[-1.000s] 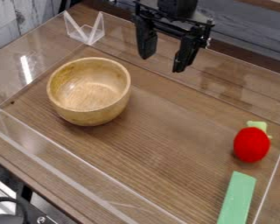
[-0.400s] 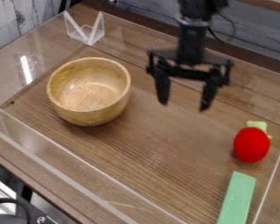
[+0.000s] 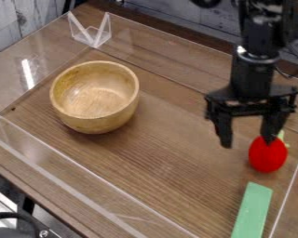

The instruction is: Move the red object to the left side of the table

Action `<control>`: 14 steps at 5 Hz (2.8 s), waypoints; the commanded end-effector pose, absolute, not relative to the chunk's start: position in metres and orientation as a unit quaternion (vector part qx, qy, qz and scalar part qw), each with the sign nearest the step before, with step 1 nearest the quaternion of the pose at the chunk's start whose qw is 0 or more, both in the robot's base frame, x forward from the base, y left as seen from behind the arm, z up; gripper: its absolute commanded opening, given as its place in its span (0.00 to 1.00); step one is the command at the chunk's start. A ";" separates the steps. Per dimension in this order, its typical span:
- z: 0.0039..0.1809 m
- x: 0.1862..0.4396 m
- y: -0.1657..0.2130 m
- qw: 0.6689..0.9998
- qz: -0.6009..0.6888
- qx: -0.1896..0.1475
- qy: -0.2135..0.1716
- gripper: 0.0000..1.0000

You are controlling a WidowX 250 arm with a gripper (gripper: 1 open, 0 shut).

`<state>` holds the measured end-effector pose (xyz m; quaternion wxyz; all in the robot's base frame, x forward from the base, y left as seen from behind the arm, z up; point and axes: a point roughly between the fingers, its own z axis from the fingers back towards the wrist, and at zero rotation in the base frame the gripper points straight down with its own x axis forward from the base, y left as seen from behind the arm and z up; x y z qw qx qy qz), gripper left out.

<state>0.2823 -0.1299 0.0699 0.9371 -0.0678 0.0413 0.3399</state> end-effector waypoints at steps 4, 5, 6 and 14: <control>0.058 0.312 -0.156 0.876 0.467 -0.121 0.004 1.00; 0.058 0.311 -0.156 0.864 0.486 -0.130 0.001 1.00; 0.059 0.308 -0.154 0.855 0.500 -0.138 -0.002 1.00; 0.073 0.338 -0.148 0.843 0.505 -0.184 -0.012 1.00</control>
